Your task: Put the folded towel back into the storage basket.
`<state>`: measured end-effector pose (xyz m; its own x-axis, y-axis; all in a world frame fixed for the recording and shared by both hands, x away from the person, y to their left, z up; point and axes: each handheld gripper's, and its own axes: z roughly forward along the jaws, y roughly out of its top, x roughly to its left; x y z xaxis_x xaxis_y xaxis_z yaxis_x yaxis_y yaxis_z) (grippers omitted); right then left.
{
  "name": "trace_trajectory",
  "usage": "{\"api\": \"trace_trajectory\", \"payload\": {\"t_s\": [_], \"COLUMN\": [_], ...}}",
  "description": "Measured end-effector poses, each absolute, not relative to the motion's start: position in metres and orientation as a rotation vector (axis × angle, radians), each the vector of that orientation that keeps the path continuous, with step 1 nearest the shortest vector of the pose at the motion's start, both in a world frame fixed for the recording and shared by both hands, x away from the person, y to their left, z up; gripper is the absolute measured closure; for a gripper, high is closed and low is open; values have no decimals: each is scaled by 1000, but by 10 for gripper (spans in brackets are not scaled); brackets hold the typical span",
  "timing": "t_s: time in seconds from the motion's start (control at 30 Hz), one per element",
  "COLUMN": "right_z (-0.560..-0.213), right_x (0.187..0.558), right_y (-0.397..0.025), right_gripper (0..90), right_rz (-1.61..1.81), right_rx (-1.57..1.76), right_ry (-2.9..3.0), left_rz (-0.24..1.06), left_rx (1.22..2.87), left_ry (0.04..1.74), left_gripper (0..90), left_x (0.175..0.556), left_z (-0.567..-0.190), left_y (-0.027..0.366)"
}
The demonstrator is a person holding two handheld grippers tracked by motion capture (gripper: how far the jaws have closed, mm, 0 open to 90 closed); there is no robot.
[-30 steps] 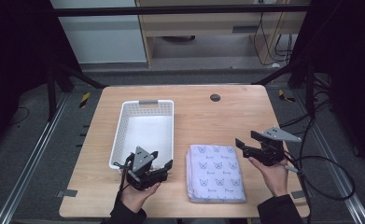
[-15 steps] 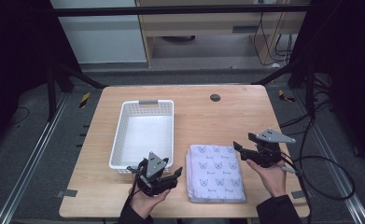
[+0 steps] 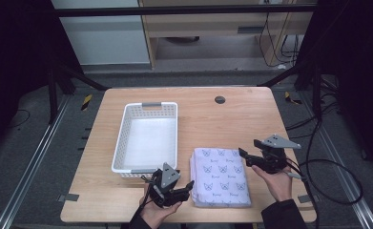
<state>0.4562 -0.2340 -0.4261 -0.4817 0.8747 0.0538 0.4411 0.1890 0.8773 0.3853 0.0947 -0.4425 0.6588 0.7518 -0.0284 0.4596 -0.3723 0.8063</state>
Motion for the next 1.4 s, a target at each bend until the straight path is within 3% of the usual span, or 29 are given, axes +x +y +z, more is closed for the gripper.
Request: {"api": "trace_trajectory", "payload": {"t_s": [1.4], "right_z": [-479], "right_x": [479], "right_y": [-212], "right_gripper": [421], "right_rz": [1038], "right_rx": [1285], "right_ry": [2172], "left_rz": [371], "left_rx": [2143], "left_ry": [997], "left_gripper": [338], "left_x": [395], "left_z": [-489], "left_y": [61]}}
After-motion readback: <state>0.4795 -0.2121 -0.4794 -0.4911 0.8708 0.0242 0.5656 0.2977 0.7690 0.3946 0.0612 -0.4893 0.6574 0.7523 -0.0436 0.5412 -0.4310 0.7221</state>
